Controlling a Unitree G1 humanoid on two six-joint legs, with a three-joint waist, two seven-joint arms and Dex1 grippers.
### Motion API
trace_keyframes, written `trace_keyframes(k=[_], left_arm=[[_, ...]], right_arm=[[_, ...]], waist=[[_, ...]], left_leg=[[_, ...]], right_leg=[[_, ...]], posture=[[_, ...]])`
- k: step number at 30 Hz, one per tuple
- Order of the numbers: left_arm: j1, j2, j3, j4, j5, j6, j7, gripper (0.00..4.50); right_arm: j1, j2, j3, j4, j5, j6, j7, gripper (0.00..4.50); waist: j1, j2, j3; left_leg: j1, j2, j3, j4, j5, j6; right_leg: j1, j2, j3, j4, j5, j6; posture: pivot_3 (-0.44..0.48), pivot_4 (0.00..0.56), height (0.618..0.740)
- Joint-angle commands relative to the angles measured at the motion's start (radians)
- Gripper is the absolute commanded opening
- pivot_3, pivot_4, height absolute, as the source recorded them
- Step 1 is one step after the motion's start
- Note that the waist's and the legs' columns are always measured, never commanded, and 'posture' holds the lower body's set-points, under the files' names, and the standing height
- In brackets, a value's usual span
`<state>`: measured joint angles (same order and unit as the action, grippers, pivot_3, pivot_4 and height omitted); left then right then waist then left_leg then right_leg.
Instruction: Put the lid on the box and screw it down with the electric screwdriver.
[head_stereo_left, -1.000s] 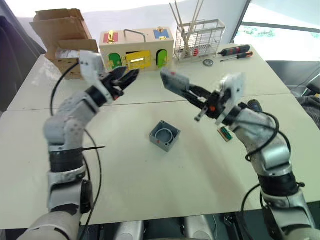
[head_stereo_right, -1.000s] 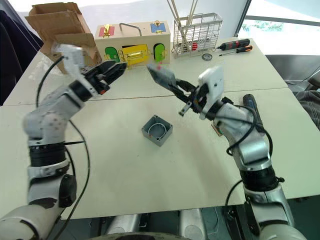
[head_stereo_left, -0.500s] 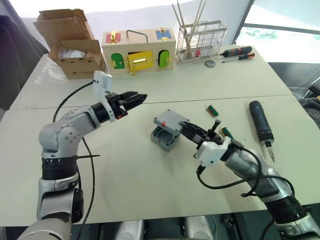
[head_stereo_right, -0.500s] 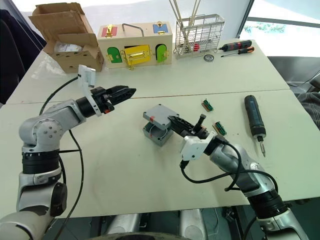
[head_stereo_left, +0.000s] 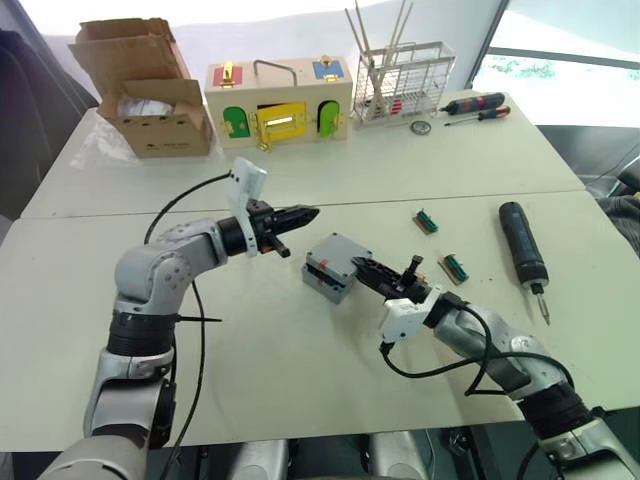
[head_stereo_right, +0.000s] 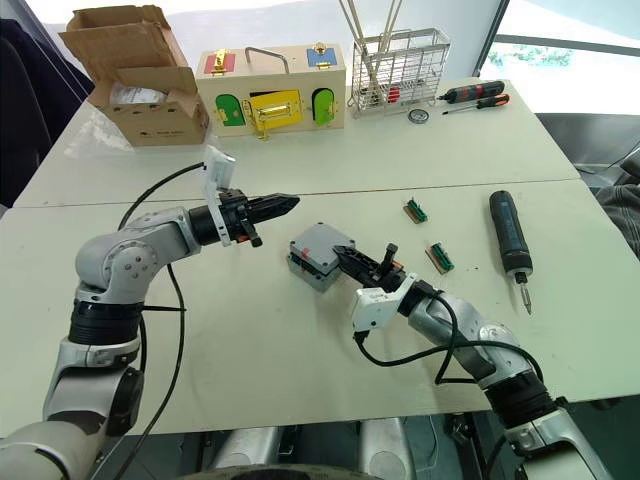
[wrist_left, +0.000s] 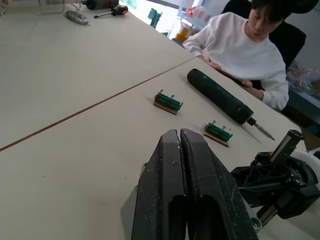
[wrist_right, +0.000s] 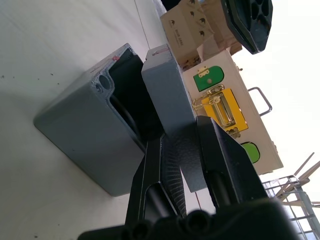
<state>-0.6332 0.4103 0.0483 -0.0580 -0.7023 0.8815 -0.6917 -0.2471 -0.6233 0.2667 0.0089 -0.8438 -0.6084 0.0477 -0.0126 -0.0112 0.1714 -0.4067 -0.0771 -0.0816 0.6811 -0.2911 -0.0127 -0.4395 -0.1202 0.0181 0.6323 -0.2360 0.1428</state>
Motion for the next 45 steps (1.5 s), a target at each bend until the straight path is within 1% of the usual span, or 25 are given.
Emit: trace_keyframes(k=[1, 11, 34, 40, 44, 45], left_arm=[[-0.015, 0.003, -0.003, -0.014, 0.009, -0.021, -0.015, 0.02], [-0.016, -0.007, -0.003, -0.004, 0.023, -0.02, -0.02, 0.02], [0.0, -0.032, -0.039, -0.019, 0.039, -0.026, -0.042, 0.02], [0.022, -0.004, -0.103, -0.047, 0.081, -0.044, -0.081, 0.02], [0.044, 0.042, -0.228, -0.029, 0.2, -0.108, -0.115, 0.02], [0.045, 0.044, -0.245, -0.022, 0.216, -0.117, -0.116, 0.02]], right_arm=[[-0.016, -0.008, 0.007, -0.014, -0.009, -0.021, -0.023, 0.13], [-0.042, -0.034, 0.03, 0.008, -0.059, -0.054, -0.045, 0.13], [-0.046, -0.023, 0.083, 0.042, -0.075, -0.033, -0.033, 0.13], [-0.035, -0.028, 0.087, 0.043, -0.072, -0.031, -0.035, 0.13], [-0.018, -0.032, 0.09, 0.04, -0.077, -0.031, -0.04, 0.13], [-0.015, -0.032, 0.089, 0.04, -0.076, -0.032, -0.043, 0.13]], waist=[[0.0, 0.0, 0.0], [0.0, 0.0, 0.0], [-0.001, 0.0, 0.0], [-0.001, 0.0, 0.0], [0.0, 0.001, -0.001], [0.001, 0.001, -0.001]], left_leg=[[0.0, 0.0, 0.0, 0.0, 0.0, 0.0], [0.0, 0.0, 0.0, 0.0, 0.0, 0.0], [0.001, 0.0, 0.0, 0.0, 0.0, 0.0], [0.001, 0.0, 0.0, 0.0, 0.0, 0.0], [0.003, 0.0, 0.0, 0.0, 0.0, 0.0], [0.004, 0.0, 0.0, -0.001, 0.0, 0.0]], right_leg=[[0.0, 0.0, 0.0, 0.0, 0.0, 0.0], [0.0, 0.0, 0.0, 0.0, 0.0, 0.0], [0.001, 0.0, 0.0, 0.0, 0.0, 0.0], [0.002, 0.0, 0.0, 0.0, 0.0, 0.0], [0.003, 0.0, 0.0, 0.0, 0.0, 0.0], [0.005, 0.0, 0.0, -0.001, 0.0, 0.0]], posture=[[0.0, 0.15, 0.734], [0.0, 0.15, 0.734], [0.0, 0.15, 0.734], [0.0, 0.15, 0.734], [0.0, 0.15, 0.734], [0.0, 0.15, 0.734]])
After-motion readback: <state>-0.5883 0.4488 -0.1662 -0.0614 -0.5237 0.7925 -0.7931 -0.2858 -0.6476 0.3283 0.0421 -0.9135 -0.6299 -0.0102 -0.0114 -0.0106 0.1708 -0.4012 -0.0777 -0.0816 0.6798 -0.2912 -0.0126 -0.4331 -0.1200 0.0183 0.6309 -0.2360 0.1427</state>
